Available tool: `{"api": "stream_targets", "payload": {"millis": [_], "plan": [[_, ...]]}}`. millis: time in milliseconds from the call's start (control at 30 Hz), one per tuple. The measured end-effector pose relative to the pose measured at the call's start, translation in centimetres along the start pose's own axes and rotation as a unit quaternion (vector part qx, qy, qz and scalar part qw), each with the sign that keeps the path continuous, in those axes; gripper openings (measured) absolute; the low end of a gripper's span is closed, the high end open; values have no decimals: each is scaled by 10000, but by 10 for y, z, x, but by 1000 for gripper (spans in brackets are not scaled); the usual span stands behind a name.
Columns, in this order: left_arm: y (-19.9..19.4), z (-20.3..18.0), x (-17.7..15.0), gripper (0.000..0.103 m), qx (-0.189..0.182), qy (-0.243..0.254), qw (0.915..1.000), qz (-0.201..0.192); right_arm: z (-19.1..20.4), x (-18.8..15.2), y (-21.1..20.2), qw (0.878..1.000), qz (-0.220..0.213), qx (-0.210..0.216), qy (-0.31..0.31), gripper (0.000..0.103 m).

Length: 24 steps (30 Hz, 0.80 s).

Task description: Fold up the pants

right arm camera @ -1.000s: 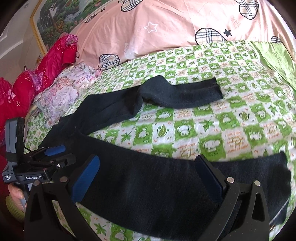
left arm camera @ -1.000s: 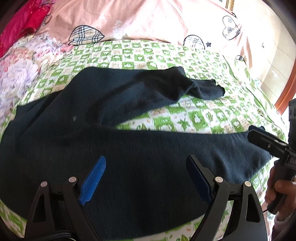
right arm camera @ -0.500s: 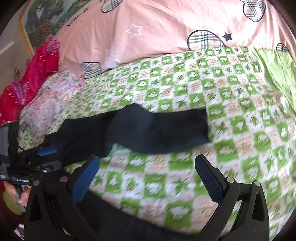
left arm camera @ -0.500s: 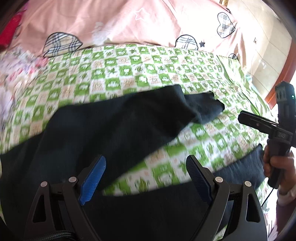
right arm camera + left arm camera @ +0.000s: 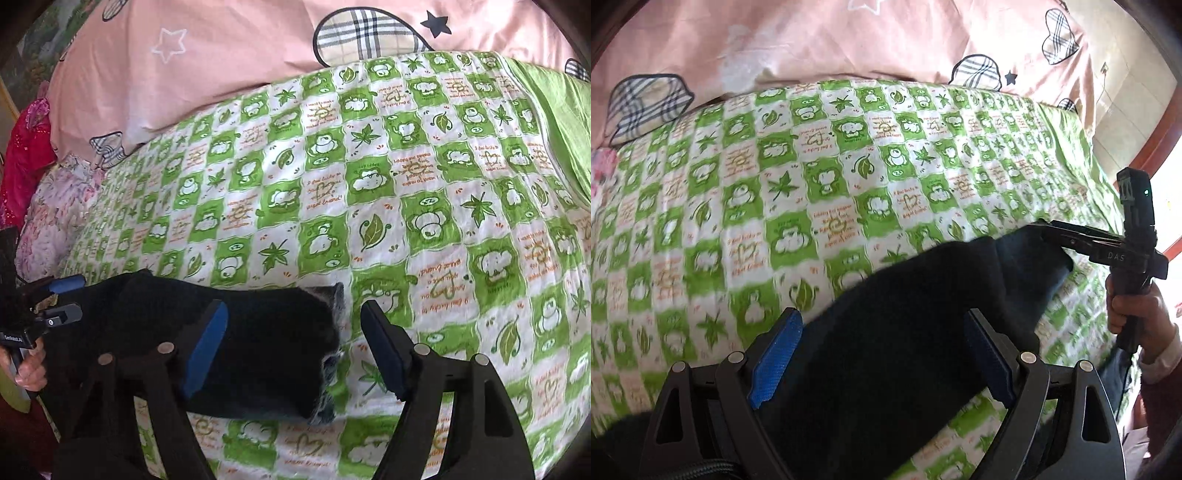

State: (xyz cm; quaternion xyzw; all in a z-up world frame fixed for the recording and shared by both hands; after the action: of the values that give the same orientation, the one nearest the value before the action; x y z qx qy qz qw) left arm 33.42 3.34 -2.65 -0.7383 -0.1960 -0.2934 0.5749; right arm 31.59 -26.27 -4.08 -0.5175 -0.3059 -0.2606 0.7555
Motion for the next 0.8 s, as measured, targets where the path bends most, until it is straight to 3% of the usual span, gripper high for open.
{"api": "stream_targets", "payload": {"millis": [167, 267, 333, 367, 400, 467, 500, 600, 800], "plan": [[32, 4, 4, 89, -139, 198, 9993, 285, 2, -4, 17, 9993, 258, 269, -31, 66], [47, 3, -4, 83, -216, 313, 9977, 569, 2, -2, 19, 9988, 256, 411, 47, 46], [60, 6, -10, 72, -168, 322, 9965, 756, -1, 0, 18, 9983, 188, 529, 158, 24], [61, 6, -10, 72, -173, 345, 9965, 741, -4, 2, 15, 9980, 147, 561, 238, 19], [61, 5, -9, 64, -208, 391, 9964, 723, -6, 3, 13, 9977, 115, 591, 298, 12], [58, 0, -9, 38, -307, 454, 9957, 750, -11, 5, 2, 9967, -27, 702, 412, 12], [55, -3, -10, 14, -359, 486, 9952, 774, -12, 6, -4, 9966, -98, 711, 412, 11], [35, -13, -11, 7, -269, 666, 9955, 615, -16, 12, -25, 9962, -331, 712, 371, 9], [-28, -43, -20, 6, -435, 671, 9967, 102, -24, 19, -72, 9948, -763, 660, 107, 9]]}}
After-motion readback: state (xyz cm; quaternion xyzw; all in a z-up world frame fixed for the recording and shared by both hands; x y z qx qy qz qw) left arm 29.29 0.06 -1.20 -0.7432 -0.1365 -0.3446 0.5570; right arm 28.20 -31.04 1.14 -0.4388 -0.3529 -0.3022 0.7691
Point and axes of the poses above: each gripper's, at about its wrist camera, not at the fingertips, and y roughly the way its jaws point, z to its left, x to its top, the point moved 6 cm from there along y, roughly the way its jaws point, and after that the axes turned 12 degrees about -z, right-handed, at the moved point
